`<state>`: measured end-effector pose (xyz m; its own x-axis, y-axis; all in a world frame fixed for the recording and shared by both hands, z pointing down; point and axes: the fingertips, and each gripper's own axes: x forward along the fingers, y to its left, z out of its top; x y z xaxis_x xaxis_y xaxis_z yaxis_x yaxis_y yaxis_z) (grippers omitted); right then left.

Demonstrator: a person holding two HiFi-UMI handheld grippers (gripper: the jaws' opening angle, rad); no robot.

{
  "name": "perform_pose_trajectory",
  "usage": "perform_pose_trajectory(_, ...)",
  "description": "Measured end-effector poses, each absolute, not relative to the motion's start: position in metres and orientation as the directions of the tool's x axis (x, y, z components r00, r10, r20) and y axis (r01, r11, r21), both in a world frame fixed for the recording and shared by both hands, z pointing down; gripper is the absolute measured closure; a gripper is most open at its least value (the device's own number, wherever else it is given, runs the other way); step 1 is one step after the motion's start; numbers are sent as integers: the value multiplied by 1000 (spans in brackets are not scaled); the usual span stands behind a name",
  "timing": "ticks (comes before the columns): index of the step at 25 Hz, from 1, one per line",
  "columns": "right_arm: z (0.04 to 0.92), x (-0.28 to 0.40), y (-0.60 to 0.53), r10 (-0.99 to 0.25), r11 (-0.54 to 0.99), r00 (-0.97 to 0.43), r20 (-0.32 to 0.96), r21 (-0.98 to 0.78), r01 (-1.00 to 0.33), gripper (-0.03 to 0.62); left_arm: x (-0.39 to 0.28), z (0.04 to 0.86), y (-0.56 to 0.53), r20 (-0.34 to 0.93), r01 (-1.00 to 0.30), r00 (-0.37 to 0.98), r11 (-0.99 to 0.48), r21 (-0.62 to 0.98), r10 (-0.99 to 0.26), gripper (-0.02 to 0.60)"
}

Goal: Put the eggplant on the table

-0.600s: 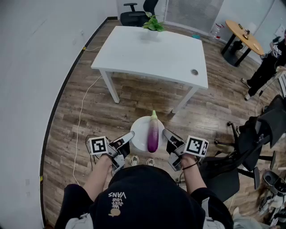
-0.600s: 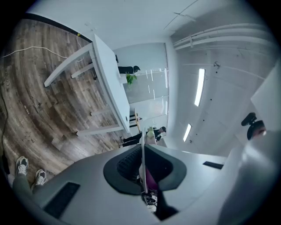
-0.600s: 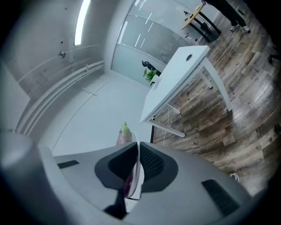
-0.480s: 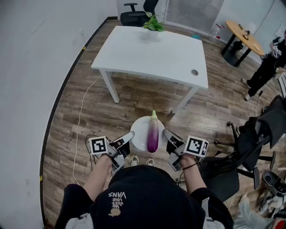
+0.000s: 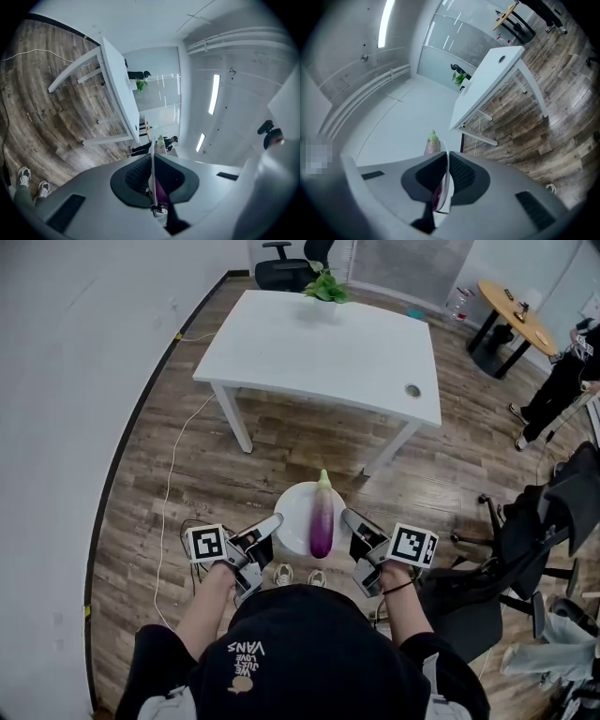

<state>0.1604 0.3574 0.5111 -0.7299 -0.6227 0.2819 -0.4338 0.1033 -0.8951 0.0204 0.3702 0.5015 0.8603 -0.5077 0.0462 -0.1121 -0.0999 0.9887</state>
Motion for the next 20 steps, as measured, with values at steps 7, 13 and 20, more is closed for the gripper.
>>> perform_pose_trajectory(7, 513, 154, 350, -626, 101, -722, 295, -887, -450, 560, 13, 503, 362, 43, -105, 865, -96, 990, -501, 555)
perform_pose_trajectory(13, 514, 147, 340, -635, 103, -712, 300, -880, -463, 560, 3, 504, 352, 38, -99, 870, -98, 990, -492, 555)
perform_pose_trajectory(20, 514, 134, 329, -650, 88, -696, 304, -880, -466, 560, -10, 504, 339, 35, -91, 879, -96, 991, -476, 555)
